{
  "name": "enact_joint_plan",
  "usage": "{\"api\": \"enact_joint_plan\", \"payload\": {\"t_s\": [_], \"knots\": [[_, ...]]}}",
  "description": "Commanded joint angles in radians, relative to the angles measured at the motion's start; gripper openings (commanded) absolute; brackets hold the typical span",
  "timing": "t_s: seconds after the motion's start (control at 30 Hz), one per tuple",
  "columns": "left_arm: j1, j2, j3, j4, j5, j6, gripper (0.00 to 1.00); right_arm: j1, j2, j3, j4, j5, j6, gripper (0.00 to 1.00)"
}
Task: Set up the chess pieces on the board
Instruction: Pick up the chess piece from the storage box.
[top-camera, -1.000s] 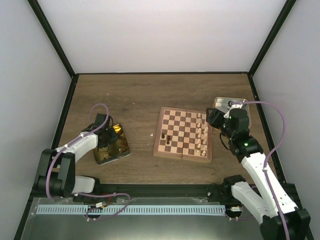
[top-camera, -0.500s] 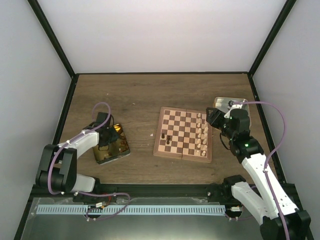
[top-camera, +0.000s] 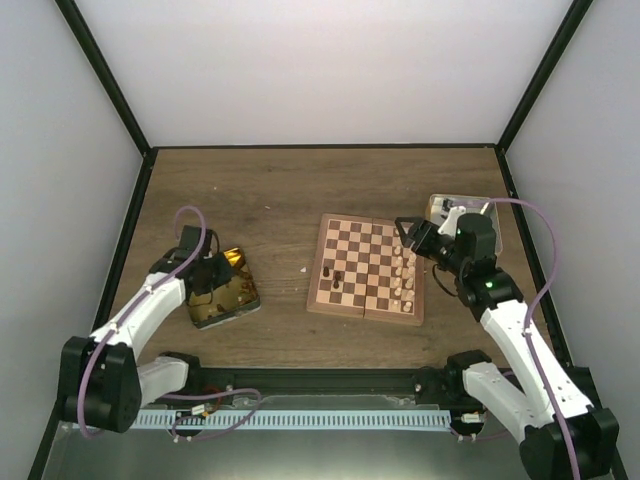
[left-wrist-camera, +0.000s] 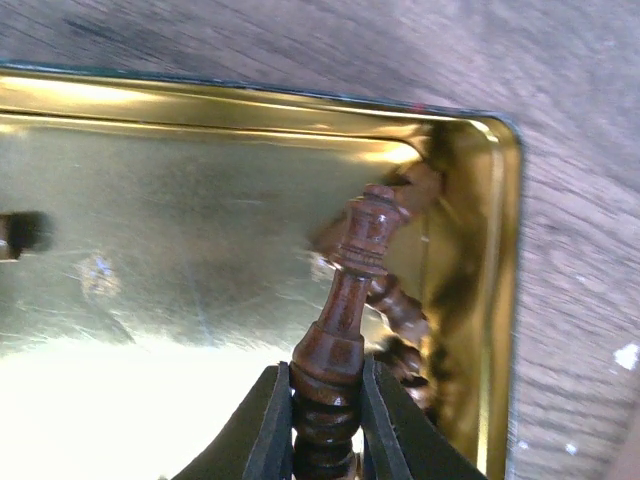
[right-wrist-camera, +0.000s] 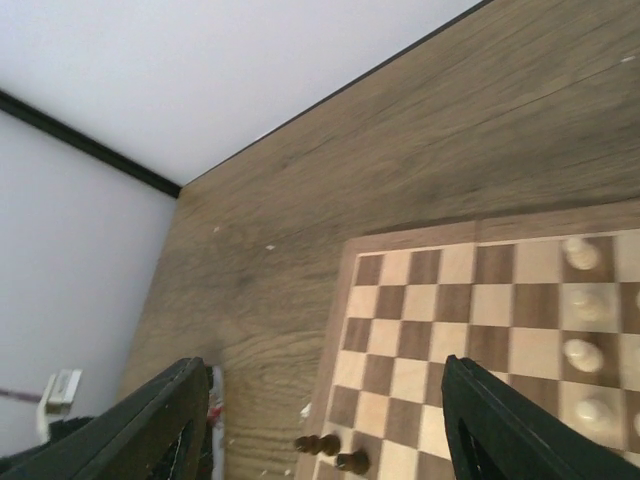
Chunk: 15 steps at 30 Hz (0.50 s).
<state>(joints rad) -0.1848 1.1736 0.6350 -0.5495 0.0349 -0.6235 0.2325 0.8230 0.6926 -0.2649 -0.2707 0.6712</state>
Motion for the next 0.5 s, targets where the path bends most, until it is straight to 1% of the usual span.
{"api": "enact_joint_plan", "payload": {"t_s": [0.0, 0.13, 0.23, 0.37, 0.47], "knots": [[-0.001, -0.074, 0.036, -0.038, 0.125, 0.012, 0.11, 0.011, 0.033, -0.007, 0.096, -0.184, 0.027, 0.66], [-0.007, -0.142, 0.052, -0.005, 0.246, 0.019, 0.1, 0.034, 0.075, -0.024, 0.185, -0.298, 0.053, 0.69], [-0.025, -0.171, 0.058, 0.08, 0.354, 0.008, 0.1, 0.08, 0.128, -0.019, 0.254, -0.357, 0.064, 0.71], [-0.085, -0.16, 0.093, 0.155, 0.401, 0.011, 0.1, 0.169, 0.235, 0.035, 0.306, -0.404, 0.061, 0.73], [-0.157, -0.127, 0.106, 0.231, 0.449, 0.035, 0.1, 0.213, 0.323, 0.068, 0.372, -0.459, 0.077, 0.74]]}}
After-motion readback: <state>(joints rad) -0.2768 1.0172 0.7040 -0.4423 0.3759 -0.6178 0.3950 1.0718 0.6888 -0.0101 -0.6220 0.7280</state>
